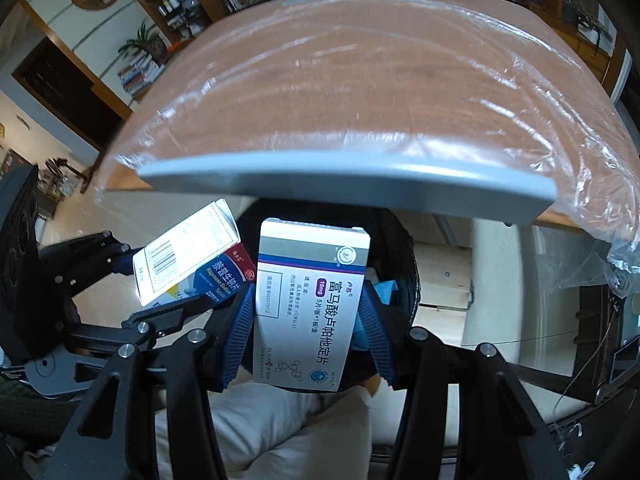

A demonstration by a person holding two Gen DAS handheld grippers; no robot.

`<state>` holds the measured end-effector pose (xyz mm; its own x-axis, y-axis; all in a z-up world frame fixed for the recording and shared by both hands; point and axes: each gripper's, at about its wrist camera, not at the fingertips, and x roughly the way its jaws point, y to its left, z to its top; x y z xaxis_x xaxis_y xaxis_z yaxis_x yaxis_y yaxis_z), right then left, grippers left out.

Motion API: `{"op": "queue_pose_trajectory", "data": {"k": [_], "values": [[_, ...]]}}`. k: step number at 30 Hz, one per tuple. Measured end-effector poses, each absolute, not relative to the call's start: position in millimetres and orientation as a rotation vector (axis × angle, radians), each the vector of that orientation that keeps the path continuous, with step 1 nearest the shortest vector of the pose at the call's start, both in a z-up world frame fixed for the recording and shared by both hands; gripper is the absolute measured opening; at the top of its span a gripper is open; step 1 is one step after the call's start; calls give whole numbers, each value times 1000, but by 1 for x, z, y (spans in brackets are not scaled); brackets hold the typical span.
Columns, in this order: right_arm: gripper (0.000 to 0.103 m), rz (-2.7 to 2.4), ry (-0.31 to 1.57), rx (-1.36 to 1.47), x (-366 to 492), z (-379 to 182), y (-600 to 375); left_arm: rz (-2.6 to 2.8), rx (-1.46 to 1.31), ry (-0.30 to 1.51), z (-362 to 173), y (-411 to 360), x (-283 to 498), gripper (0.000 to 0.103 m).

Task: Collect trash
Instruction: 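Lift both boxes and carry them over the black trash bin, then lower both tools into the bin and open them to drop the boxes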

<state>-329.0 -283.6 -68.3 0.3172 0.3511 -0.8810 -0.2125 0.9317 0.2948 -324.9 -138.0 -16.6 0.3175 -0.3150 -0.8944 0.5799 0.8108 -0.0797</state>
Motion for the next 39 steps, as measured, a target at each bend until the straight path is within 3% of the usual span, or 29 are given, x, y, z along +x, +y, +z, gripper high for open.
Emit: {"op": "queue_pose_trajectory", "data": {"k": [14, 15, 16, 18, 26, 30, 33, 35, 36, 39], "values": [[50, 342, 1245, 66, -317, -118, -276, -537, 305, 1170, -70, -150, -305, 49], [53, 344, 1245, 77, -318, -119, -277, -537, 306, 1169, -70, -151, -305, 56], [66, 347, 1247, 89, -316, -120, -279, -532, 313, 1162, -70, -151, -306, 68], [73, 335, 1245, 102, -317, -120, -282, -525, 322, 1141, -68, -152, -308, 75], [73, 310, 1244, 132, -320, -116, -293, -513, 295, 1138, -61, -145, -307, 78], [73, 330, 1255, 125, -326, -98, -301, -539, 273, 1107, -33, -134, -312, 78], [74, 381, 1148, 112, -331, -48, -315, -573, 266, 997, 14, -128, -318, 78], [88, 347, 1063, 83, -325, -22, -326, -562, 236, 898, 50, -120, -308, 89], [99, 304, 998, 71, -316, -7, -336, -535, 226, 858, 62, -116, -299, 99], [99, 170, 843, 60, -275, 16, -368, -426, 172, 776, 84, -96, -251, 101]]}}
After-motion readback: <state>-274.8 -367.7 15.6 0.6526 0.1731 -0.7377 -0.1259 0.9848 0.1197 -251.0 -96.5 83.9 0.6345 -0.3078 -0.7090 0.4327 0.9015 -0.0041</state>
